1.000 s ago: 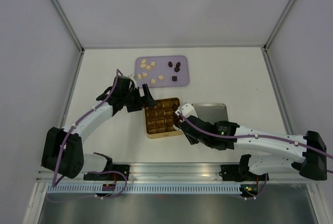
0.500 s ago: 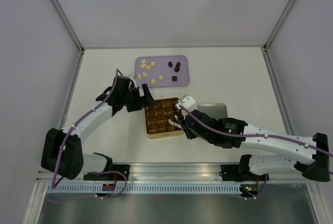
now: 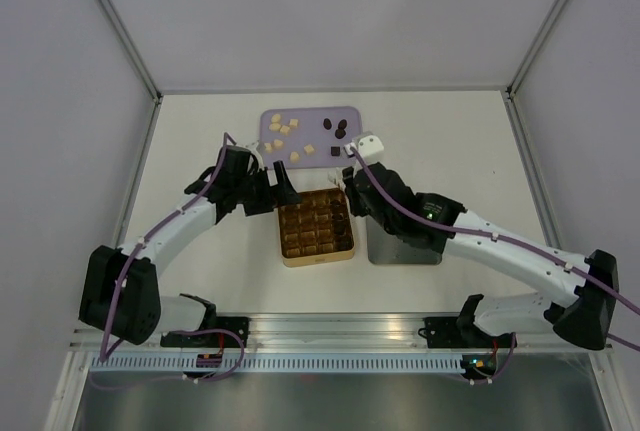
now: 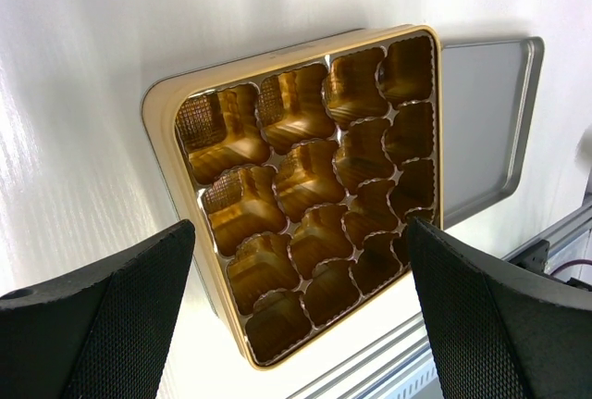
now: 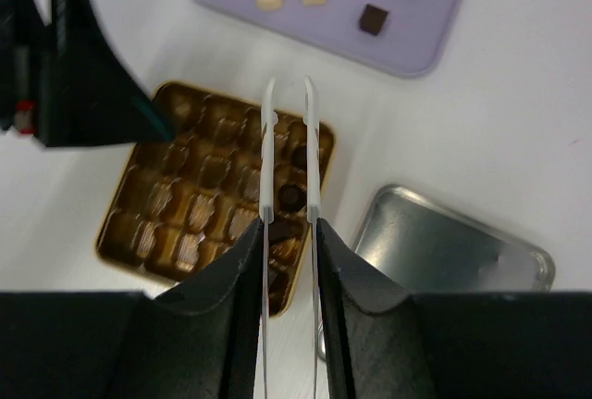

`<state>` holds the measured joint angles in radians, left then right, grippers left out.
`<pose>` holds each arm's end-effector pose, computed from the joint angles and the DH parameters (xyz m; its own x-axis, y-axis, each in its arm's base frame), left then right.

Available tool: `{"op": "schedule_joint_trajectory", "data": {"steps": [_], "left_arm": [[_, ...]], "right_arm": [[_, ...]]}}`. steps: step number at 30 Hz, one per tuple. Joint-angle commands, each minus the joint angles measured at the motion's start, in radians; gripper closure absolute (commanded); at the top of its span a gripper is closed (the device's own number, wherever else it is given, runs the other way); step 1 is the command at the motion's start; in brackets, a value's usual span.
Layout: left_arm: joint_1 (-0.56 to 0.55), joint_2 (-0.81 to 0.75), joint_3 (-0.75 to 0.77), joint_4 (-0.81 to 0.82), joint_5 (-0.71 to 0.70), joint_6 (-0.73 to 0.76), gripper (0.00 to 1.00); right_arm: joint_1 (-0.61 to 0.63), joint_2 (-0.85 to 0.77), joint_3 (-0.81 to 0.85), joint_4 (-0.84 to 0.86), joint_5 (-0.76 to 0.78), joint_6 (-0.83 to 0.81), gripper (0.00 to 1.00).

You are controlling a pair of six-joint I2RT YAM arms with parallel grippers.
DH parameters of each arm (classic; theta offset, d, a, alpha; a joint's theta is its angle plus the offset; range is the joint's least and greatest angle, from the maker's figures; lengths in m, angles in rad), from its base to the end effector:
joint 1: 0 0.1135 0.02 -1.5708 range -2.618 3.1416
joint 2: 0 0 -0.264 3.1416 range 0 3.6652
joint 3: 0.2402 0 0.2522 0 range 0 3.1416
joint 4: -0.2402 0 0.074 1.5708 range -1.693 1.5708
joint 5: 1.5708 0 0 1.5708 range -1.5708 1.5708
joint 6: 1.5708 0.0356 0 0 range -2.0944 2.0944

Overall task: Pack the chocolate
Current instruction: Pick up the fake chocolate from the plate.

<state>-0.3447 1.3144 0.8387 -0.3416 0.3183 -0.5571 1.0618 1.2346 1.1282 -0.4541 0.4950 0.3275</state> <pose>0.2523 -0.1024 0.2314 -0.8589 -0.2252 -0.4601 0.0806 0.8276 -0.5555 0.1473 0.2293 0.3404 -0.4294 -0.1886 -0.8832 -0.4586 0.8880 0.0334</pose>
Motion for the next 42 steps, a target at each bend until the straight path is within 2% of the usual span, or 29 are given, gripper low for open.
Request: {"op": "schedule_joint_trajectory", "data": {"steps": [1, 7, 16, 28, 37, 42], "left_arm": [[-0.004, 0.034, 0.03, 0.023, 0.036, 0.016, 0.0], [-0.01, 0.089, 0.043, 0.041, 0.053, 0.016, 0.0], [-0.01, 0.164, 0.092, 0.059, 0.057, 0.028, 0.0], [-0.01, 0.224, 0.165, 0.055, 0.061, 0.052, 0.0], [-0.008, 0.135, 0.189, -0.006, -0.024, 0.065, 0.0], [-0.007, 0.1, 0.189, -0.037, -0.084, 0.066, 0.0]], "right_arm": [[-0.118, 0.017, 0.05, 0.094, -0.004, 0.025, 0.68], [-0.273, 0.101, 0.087, 0.1, -0.033, 0.022, 0.68], [-0.424, 0.255, 0.137, 0.161, -0.127, -0.018, 0.68], [-0.477, 0.5, 0.301, 0.21, -0.213, -0.119, 0.67], [-0.494, 0.736, 0.531, 0.161, -0.242, -0.185, 0.66], [-0.496, 0.796, 0.59, 0.149, -0.231, -0.186, 0.61]]}}
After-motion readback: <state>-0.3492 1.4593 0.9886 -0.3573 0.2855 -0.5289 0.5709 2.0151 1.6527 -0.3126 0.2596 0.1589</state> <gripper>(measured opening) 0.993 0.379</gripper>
